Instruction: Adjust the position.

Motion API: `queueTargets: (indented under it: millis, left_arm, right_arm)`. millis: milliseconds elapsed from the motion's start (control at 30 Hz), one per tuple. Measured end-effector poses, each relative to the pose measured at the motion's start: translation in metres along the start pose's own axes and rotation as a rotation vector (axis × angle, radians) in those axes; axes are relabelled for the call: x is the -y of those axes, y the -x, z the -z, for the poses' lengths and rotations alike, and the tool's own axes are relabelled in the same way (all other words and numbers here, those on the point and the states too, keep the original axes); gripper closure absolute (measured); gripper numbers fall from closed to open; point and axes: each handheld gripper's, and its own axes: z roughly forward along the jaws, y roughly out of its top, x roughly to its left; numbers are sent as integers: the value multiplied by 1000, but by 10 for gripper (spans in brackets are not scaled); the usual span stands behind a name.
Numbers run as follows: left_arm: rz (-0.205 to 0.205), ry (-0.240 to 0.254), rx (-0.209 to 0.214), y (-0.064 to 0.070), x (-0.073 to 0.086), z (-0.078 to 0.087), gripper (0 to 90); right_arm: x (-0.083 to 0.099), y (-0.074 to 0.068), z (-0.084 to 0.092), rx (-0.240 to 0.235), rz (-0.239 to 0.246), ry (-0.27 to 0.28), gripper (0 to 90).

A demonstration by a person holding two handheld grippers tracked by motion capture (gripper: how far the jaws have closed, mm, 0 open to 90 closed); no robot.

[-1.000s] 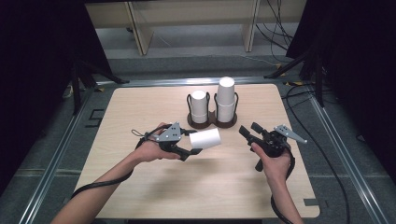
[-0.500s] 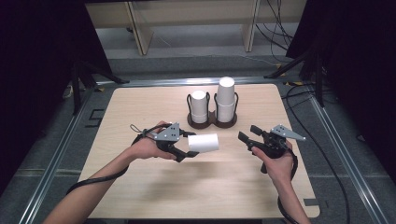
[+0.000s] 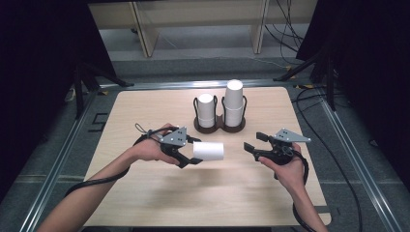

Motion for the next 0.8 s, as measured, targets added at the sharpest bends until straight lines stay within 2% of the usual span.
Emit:
queueTargets:
  millis: [67,100,133,167,200,233,300,333,400,433,467,500,567,600,633,700,733,767,800]
  left_arm:
    - [-7,-20,0,-1,-1,2,299]
    - [0,-20,-1,-1,-2,2,299]
    - [-14,-34,-1,-2,-2,3,299]
    - [-12,-37,1,-2,-3,3,299]
    - [-10,-39,3,-2,-3,3,299]
    - [-16,-57,6,-2,-4,4,299]
    - [-18,-68,14,-2,-5,4,299]
    - [-19,-66,17,-2,-5,4,299]
    - [-28,-89,22,-2,-6,5,299]
    - [-32,-96,23,-2,-7,5,299]
    - [-34,-102,23,-2,-7,6,299]
    - [-36,-107,27,-3,-7,6,299]
    - [-40,-116,29,-3,-8,7,297]
    - [-48,-126,30,-4,-9,8,297]
    - [-54,-135,35,-4,-9,8,297]
    - [-64,-154,39,-4,-11,10,297]
    - [-65,-154,43,-4,-12,10,297]
    - [-72,-159,47,-4,-13,11,297]
    - [-72,-159,47,-4,-13,11,297]
  right_arm:
    - [0,-1,0,17,28,-22,260]
    - [0,-1,-1,-1,25,-16,259]
    - [0,-1,-2,-8,33,-21,258]
    - [0,-1,-1,-1,40,-42,257]
    - [0,-1,-2,-8,53,-38,256]
    - [1,-2,-3,-18,46,-33,256]
    - [2,-1,-5,-25,75,-41,256]
    - [2,-2,-5,-36,59,-54,256]
    - [2,-1,-5,-46,84,-63,255]
    - [3,-4,-5,-56,58,-76,255]
    - [3,-2,-6,-52,103,-68,254]
    - [3,-2,-7,-62,96,-65,254]
    - [3,-1,-8,-76,116,-88,255]
    - [3,-3,-8,-87,94,-102,256]
    - [3,-1,-9,-94,126,-92,259]
    - [3,0,-9,-110,133,-89,267]
    - [2,-1,-9,-124,135,-107,266]
    - [2,0,-11,-144,160,-87,265]
    - [2,0,-11,-144,160,-87,265]
